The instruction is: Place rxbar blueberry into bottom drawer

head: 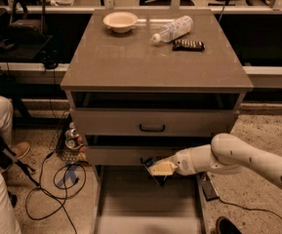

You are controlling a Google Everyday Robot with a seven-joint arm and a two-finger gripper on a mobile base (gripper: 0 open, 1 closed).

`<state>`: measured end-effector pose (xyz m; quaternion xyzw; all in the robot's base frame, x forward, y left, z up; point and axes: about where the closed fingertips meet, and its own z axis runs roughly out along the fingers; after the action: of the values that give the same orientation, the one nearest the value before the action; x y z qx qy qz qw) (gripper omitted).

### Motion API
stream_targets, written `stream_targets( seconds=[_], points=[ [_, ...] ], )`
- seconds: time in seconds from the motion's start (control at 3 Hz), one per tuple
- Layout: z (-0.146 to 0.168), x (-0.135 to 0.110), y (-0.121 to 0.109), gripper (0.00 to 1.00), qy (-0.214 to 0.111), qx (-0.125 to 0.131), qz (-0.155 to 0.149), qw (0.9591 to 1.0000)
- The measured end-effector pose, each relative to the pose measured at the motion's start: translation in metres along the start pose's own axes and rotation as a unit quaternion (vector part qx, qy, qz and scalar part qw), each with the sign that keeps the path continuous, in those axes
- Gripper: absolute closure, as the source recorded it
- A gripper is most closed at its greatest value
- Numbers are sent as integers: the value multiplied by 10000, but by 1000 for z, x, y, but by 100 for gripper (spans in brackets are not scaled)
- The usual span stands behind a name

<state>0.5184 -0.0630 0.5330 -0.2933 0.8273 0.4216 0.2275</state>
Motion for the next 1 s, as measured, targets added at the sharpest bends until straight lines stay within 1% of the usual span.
stream_targets(
  seconds=[0.33, 0.67, 1.0],
  points=[
    [17, 24, -36, 100, 34, 403, 83, 9991],
    [42, 50, -67, 100, 110, 707, 181, 9973],
    [70, 83, -97, 100, 313, 898, 399, 9947]
  ],
)
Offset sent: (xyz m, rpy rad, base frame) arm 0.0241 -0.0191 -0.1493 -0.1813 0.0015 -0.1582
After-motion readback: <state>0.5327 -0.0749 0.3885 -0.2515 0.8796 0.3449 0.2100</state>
